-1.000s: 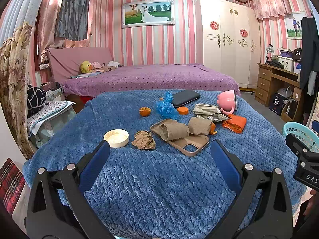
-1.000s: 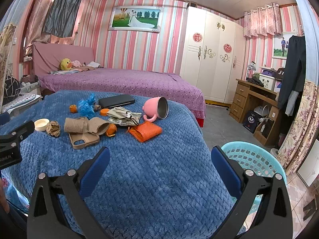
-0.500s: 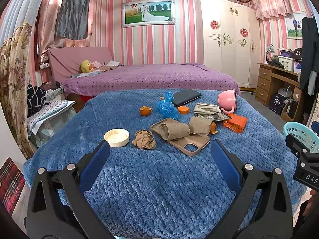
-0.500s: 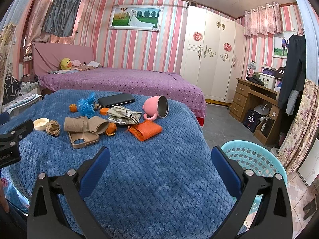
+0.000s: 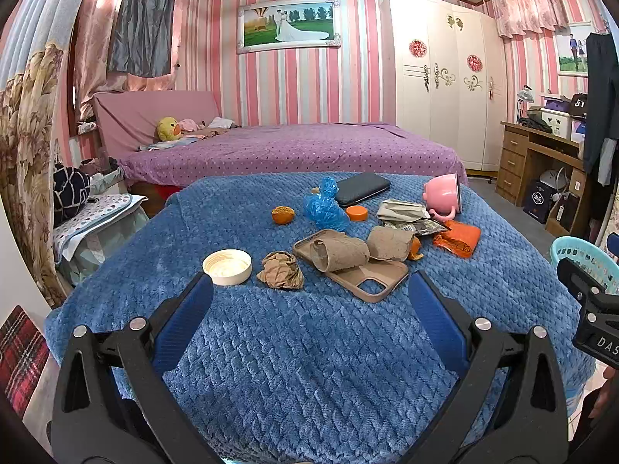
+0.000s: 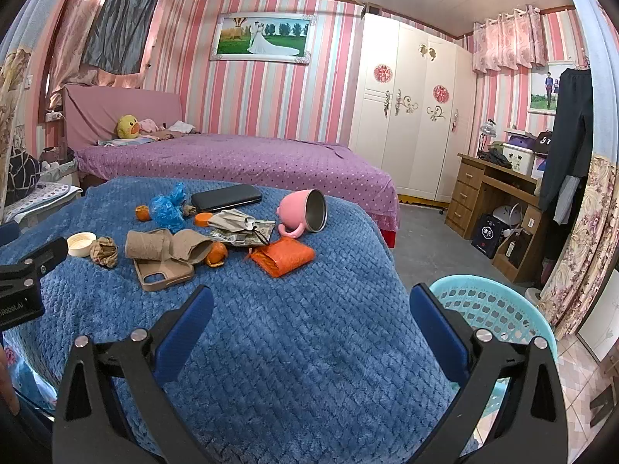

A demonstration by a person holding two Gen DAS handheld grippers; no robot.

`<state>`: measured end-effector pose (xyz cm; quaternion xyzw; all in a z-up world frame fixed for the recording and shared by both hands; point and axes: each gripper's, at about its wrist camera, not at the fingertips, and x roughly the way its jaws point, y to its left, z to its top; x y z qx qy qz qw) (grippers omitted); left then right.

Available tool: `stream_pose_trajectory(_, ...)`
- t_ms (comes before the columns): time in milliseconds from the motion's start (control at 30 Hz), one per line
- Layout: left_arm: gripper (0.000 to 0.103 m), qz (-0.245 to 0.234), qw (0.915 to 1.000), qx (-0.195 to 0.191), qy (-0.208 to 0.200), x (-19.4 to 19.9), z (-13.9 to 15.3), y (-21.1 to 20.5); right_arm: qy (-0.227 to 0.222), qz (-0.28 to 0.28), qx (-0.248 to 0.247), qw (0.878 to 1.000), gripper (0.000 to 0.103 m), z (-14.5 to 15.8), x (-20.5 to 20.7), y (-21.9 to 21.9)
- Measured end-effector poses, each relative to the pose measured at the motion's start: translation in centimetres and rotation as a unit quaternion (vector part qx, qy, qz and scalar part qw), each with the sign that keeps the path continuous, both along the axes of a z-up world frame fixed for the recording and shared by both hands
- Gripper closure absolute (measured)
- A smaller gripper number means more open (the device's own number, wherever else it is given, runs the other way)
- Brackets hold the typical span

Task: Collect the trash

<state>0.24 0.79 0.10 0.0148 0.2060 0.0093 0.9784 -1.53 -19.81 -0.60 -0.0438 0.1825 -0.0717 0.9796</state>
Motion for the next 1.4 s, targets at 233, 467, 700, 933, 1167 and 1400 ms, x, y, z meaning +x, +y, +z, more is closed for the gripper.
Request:
stream_pose_trajectory(233,0.005,0.000,1.0000,-0.001,0.001,0.0,0.0,0.1,0.000,0.000,0.000,1.000,0.004,0.1,0.0,0.0)
stream_pose_trajectory(467,0.005,0.000,1.0000,0.001,0.000,0.0,0.0,0.1,-0.003,-0.001,0.002,1.000,0.004,0.1,0.0,0.0)
stream_pose_trajectory(700,0.005,0.000,1.0000,0.000,0.000,0.0,0.0,0.0,-0.003,-0.001,0.002,1.000,0.004,0.1,0.0,-0.1)
stream_pose_trajectory(933,0.005,0.004,1.0000,0.001,0.001,0.4,0.2,0.4,0.000,-0.006,0.010,1.000,0.004,0.4,0.4,-0.7)
stream_pose_trajectory(1167,0.005,0.023,0.9997,-0.003,0.001,2.9,2.2,2.3,-0.005,-0.007,0.023,1.000,0.004,1.9,1.8,-1.5)
stream_pose_trajectory(1400,0.005,0.011,0.9999,0.003,0.003,6.6,4.6,4.3,-0.004,0.006,0.045,0.999,0.004,4.5,5.1,-2.3)
